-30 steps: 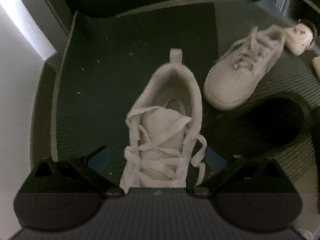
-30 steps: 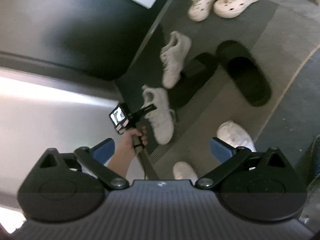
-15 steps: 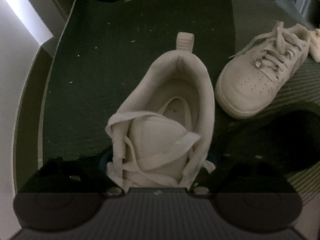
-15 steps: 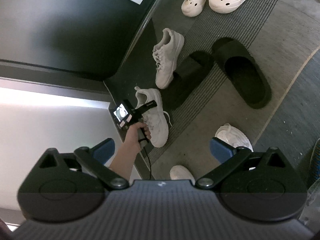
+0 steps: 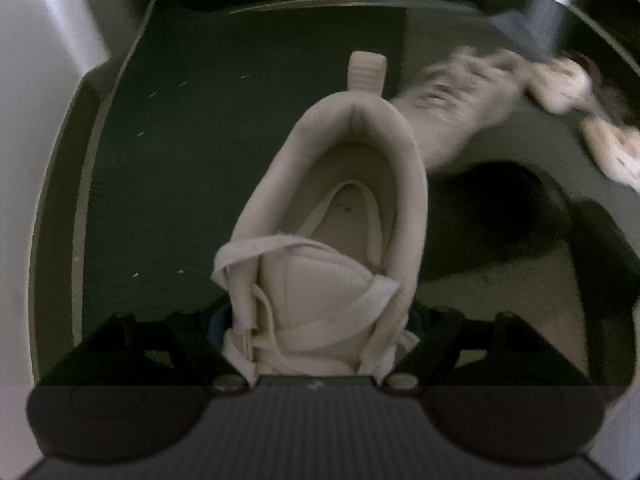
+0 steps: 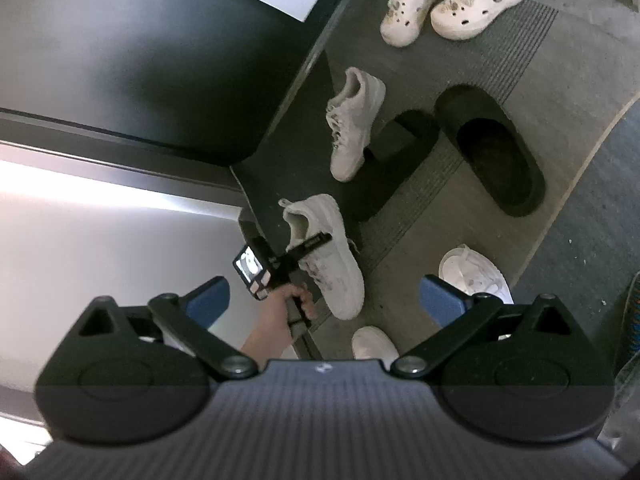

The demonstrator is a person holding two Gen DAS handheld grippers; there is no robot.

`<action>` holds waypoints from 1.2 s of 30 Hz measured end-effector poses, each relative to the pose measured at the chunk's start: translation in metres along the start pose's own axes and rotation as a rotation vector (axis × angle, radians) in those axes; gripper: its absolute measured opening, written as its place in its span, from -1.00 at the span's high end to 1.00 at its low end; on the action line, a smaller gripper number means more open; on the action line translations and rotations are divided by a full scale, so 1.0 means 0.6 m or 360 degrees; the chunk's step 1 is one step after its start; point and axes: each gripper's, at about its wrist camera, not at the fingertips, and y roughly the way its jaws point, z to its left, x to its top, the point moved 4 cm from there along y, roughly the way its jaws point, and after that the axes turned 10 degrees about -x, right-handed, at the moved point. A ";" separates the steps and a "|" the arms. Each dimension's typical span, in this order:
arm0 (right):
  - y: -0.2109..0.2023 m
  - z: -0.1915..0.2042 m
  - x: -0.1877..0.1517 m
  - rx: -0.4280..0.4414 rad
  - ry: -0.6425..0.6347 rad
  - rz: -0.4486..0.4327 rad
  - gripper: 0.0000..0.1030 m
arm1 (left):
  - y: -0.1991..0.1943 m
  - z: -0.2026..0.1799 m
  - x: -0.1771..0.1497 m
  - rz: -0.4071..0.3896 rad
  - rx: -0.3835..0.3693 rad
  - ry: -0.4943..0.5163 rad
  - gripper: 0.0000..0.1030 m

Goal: Organize scattered shoes
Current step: 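Lift the sneaker with the left gripper, carry it, set down, open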

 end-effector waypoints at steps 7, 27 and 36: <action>-0.030 -0.005 -0.023 0.0031 -0.0016 -0.0041 -1.00 | -0.028 -0.105 -0.043 -0.0007 -0.0093 0.0355 -0.58; -0.015 0.008 -0.024 -0.0001 -0.0018 -0.0031 -1.00 | 0.105 -0.276 -0.103 0.0421 -0.0223 0.1569 -0.76; -0.037 0.008 -0.031 -0.0146 -0.0082 -0.0209 -1.00 | 0.070 -0.309 -0.112 0.0408 -0.0036 0.1382 -0.77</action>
